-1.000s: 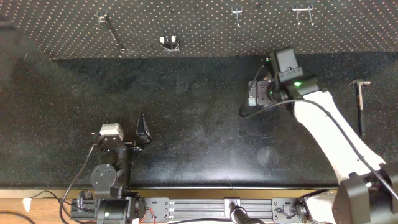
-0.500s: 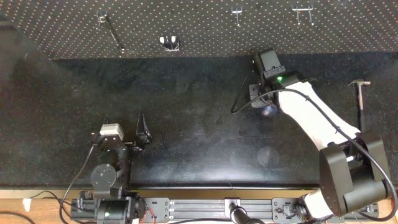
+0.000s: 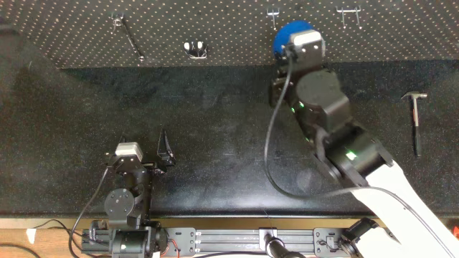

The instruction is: Place Tools Onto Pegboard

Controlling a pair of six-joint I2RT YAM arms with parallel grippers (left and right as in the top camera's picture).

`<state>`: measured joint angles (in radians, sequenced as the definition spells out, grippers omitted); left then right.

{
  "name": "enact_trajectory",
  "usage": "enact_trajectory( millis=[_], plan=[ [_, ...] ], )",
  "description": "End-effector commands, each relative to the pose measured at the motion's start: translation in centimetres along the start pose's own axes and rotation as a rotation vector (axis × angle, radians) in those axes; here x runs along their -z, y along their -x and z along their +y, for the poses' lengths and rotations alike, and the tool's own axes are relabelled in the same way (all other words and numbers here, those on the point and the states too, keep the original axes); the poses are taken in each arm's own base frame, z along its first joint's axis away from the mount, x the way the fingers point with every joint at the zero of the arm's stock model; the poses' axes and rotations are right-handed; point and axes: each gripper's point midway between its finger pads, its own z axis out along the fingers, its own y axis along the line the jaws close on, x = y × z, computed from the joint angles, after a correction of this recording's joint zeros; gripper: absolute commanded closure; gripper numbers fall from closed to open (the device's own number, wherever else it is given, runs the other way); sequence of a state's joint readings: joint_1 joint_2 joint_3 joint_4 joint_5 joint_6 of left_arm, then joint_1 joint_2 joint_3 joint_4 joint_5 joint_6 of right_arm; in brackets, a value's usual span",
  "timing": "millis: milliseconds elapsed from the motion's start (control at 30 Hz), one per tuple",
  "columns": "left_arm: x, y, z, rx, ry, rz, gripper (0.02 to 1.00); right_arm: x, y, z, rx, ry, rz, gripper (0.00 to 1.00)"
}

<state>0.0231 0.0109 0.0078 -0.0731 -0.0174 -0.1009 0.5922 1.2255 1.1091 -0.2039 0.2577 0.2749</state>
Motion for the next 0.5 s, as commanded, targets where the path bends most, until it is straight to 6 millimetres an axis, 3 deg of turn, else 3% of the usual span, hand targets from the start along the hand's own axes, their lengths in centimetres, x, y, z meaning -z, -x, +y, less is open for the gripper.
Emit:
enact_trajectory(
  millis=[33, 100, 233, 333, 500],
  plan=[
    [0.0, -0.1, 0.0, -0.012, -0.001, 0.001, 0.023, -3.8, -1.3, 0.3, 0.069, -0.038, -0.001, 0.928],
    [0.0, -0.1, 0.0, -0.012, 0.000, 0.001, 0.023, -7.0, -2.0, 1.0, 0.209, -0.036, -0.029, 0.923],
    [0.0, -0.1, 0.0, -0.012, 0.000, 0.001, 0.023, -9.6, -3.3, 1.5, 0.272, -0.036, -0.040, 0.925],
    [0.0, -0.1, 0.0, -0.012, 0.000, 0.001, 0.023, -10.8, -4.6, 1.4, 0.286, -0.042, -0.017, 0.923],
    [0.0, -0.1, 0.0, -0.012, -0.001, 0.001, 0.023, -11.0, -4.9, 1.3, 0.287, -0.045, -0.012, 0.932]
  ],
)
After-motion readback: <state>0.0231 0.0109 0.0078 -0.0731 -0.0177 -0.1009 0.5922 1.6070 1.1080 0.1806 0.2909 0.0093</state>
